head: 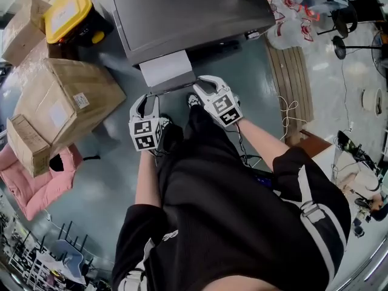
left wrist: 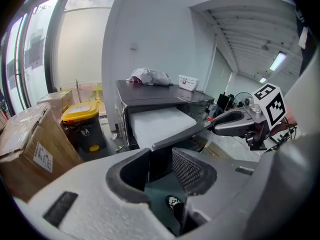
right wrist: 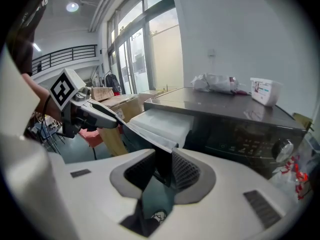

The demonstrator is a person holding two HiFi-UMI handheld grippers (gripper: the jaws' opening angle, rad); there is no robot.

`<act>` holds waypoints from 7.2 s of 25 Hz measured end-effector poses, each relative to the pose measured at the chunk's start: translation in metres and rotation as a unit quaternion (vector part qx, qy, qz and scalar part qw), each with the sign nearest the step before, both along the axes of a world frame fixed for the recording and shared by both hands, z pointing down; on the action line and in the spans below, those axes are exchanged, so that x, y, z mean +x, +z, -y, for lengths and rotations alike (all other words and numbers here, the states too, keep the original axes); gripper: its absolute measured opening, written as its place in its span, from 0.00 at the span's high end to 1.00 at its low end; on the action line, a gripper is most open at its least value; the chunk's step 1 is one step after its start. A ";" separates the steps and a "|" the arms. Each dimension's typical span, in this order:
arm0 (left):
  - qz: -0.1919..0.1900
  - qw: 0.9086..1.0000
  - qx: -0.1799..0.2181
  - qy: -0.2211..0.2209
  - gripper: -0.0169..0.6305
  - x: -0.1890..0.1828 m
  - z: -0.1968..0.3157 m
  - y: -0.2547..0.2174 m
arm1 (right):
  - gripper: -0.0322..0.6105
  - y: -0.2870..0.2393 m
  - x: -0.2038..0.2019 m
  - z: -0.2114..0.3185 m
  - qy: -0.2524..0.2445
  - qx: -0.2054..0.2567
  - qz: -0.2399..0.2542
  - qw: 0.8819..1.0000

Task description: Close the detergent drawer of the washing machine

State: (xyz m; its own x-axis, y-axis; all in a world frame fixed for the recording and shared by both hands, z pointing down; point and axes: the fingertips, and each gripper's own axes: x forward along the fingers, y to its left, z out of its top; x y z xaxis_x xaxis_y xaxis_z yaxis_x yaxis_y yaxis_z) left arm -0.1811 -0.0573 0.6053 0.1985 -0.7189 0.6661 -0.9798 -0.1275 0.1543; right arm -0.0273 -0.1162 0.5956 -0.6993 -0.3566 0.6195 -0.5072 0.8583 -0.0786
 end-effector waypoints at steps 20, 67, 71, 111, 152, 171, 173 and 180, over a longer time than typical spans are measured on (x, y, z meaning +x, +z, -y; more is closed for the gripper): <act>0.004 1.000 0.010 0.009 0.75 0.002 0.006 -0.004 | 0.80 -0.003 0.006 0.001 0.065 0.033 0.037 0.997; 0.006 0.999 0.022 -0.025 0.75 -0.011 0.022 -0.005 | 0.80 -0.005 -0.007 0.021 0.092 0.043 0.068 0.992; 0.004 0.999 0.020 -0.027 0.75 -0.012 0.025 -0.005 | 0.80 -0.005 -0.008 0.023 0.091 0.043 0.064 0.993; 0.001 1.000 0.013 -0.020 0.75 -0.027 0.057 -0.006 | 0.80 -0.007 -0.023 0.055 0.099 0.040 0.059 0.992; -0.009 1.000 0.014 -0.019 0.75 -0.031 0.065 -0.005 | 0.79 -0.005 -0.027 0.063 0.109 0.030 0.057 0.992; -0.005 1.000 0.015 -0.019 0.75 -0.039 0.077 -0.008 | 0.80 -0.007 -0.034 0.075 0.121 0.030 0.059 0.990; -0.006 1.000 0.015 -0.018 0.75 -0.039 0.078 -0.008 | 0.80 -0.007 -0.034 0.076 0.122 0.030 0.059 0.990; -0.008 1.000 0.018 -0.019 0.75 -0.040 0.082 -0.009 | 0.80 -0.008 -0.035 0.079 0.122 0.031 0.056 0.990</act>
